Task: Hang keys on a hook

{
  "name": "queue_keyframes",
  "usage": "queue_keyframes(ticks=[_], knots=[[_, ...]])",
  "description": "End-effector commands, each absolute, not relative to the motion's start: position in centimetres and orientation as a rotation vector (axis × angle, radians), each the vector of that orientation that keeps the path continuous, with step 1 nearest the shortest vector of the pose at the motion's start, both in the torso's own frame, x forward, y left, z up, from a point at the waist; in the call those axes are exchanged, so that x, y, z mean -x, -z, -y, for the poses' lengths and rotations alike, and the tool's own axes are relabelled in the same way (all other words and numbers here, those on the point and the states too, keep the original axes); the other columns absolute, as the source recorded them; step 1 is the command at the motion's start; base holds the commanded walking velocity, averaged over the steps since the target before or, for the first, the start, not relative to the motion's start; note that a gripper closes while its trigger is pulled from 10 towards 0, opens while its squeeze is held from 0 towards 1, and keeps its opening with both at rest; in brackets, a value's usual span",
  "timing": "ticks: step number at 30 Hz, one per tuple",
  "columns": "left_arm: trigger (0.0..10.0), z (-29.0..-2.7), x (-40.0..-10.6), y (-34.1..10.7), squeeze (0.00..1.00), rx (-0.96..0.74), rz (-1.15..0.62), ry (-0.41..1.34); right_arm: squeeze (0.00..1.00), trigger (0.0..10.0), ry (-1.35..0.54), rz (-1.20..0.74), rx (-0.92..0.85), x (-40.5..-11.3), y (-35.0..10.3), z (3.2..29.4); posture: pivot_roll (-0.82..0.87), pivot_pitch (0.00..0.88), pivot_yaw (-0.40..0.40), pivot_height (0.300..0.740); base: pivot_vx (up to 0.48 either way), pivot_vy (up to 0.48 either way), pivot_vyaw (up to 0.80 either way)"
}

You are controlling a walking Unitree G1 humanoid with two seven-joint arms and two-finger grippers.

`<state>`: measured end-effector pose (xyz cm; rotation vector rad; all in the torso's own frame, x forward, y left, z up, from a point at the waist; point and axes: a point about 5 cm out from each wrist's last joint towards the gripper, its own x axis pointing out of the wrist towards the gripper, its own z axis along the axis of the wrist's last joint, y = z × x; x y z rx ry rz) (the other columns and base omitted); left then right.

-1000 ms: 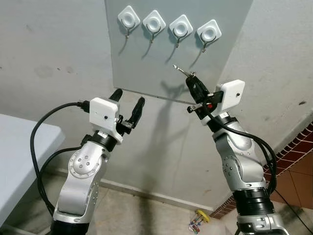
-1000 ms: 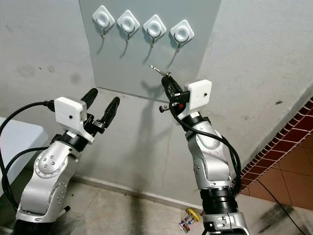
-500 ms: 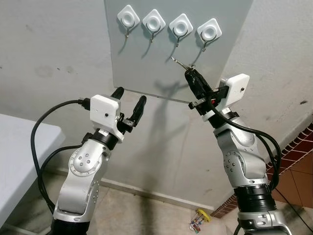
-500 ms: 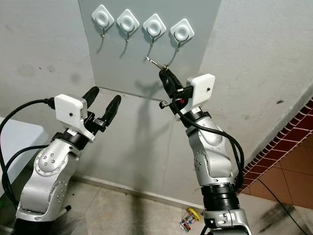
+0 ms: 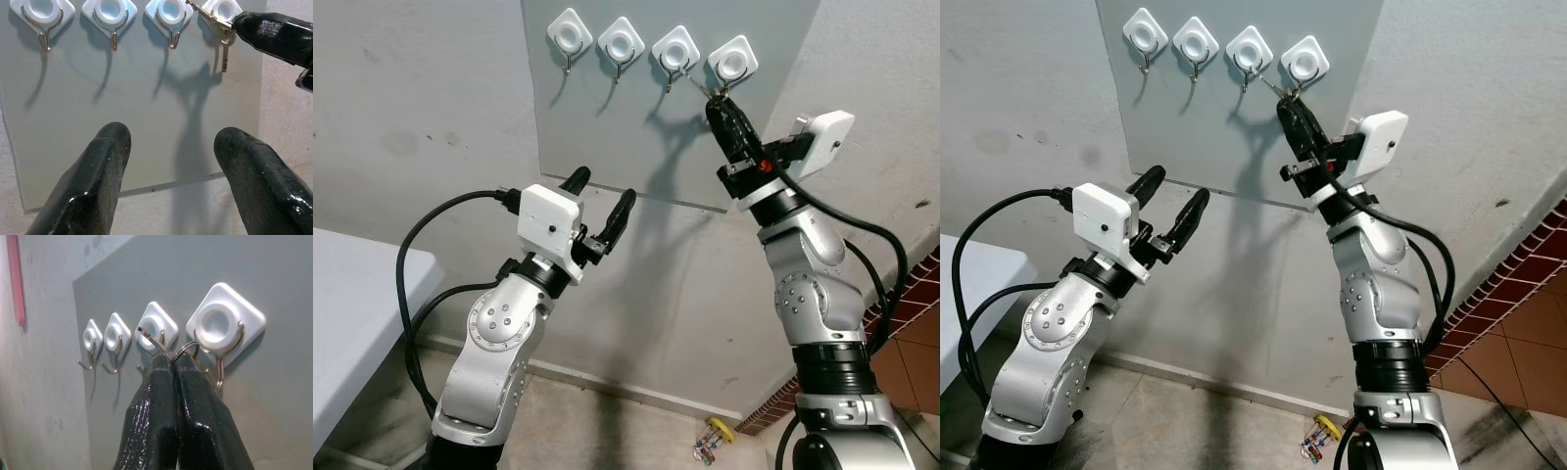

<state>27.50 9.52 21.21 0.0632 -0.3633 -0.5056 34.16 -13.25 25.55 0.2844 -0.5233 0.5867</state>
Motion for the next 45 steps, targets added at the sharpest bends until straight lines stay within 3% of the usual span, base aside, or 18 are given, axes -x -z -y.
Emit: queue_keyframes(ticks=[1,24,25,34,45], knots=[[10.0,-9.1,-27.4,-21.9,0.00,-0.064,0.385,0.521,0.00,10.0,-0.597,0.527,-0.312,-34.3,-26.0,13.5,-0.02,0.035,-0.054,0.740,0.000,0.000,0.00],[10.0,-9.5,-27.0,-21.9,0.00,-0.034,0.374,0.483,0.00,10.0,-0.586,0.376,-0.690,-35.3,-23.6,14.2,0.01,0.046,-0.071,0.740,0.000,0.000,0.00],[10.0,-9.7,-27.1,-21.9,0.00,-0.024,0.372,0.475,1.00,10.0,-0.590,0.357,-0.710,-35.2,-23.2,14.0,0.01,0.046,-0.071,0.740,0.000,0.000,0.00],[10.0,-10.3,-27.1,-21.7,0.00,-0.007,0.361,0.438,1.00,10.0,-0.598,0.343,-0.676,-34.7,-22.3,13.6,0.00,0.053,-0.067,0.740,0.000,0.000,0.00],[10.0,-11.7,-27.4,-19.5,0.00,0.022,0.292,0.346,1.00,10.0,-0.591,0.292,-0.383,-33.8,-19.0,13.1,-0.01,0.052,-0.059,0.740,0.000,0.000,0.00]])
